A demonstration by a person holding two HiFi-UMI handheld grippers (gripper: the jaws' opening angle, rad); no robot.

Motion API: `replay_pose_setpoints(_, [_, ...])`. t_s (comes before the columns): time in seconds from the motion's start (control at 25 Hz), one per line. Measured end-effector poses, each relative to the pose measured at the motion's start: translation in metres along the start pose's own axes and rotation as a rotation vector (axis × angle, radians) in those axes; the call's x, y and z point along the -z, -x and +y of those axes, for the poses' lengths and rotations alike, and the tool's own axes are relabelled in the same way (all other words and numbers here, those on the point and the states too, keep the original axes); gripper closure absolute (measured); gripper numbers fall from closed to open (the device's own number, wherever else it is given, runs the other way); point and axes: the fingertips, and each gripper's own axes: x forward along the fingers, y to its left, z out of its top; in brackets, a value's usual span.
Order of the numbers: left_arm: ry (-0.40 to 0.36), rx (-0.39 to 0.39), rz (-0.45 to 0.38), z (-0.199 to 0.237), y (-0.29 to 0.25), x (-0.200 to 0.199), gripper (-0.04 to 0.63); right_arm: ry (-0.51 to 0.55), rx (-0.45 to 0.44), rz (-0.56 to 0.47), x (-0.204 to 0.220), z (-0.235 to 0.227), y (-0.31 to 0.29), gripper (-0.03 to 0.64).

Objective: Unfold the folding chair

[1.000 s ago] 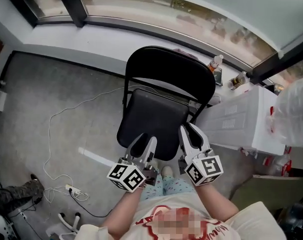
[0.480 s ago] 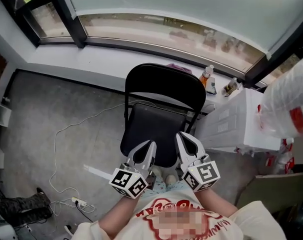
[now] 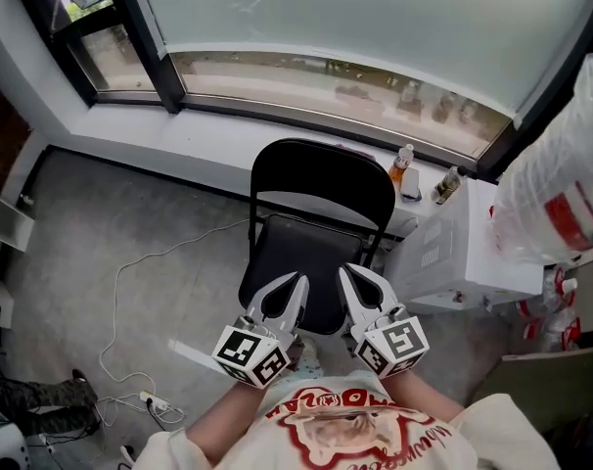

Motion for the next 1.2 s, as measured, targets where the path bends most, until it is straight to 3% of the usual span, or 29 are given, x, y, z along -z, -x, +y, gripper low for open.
replay_pose_setpoints(0.28, [-0.009, -0.018, -0.017, -0.063, 0.021, 0.021, 0.594, 0.026, -0.056, -0.008, 0.001, 0.009, 0.067, 0.595])
replay_pose_setpoints(0.52, [0.035, -0.061, -0.054, -0.128, 0.044, 0.054, 0.594, 0.031, -0.083, -0.016, 0.003, 0.008, 0.147, 0.595])
replay_pose_setpoints(0.88, [-0.003, -0.144, -0.094, -0.223, 0.102, 0.101, 0.594, 0.017, -0.169, -0.030, 0.011, 0.027, 0.255, 0.595])
replay_pose_setpoints(1.2, [-0.045, -0.185, -0.110, -0.275, 0.139, 0.105, 0.594, 0.017, -0.240, -0.061, 0.003, 0.052, 0.307, 0.595])
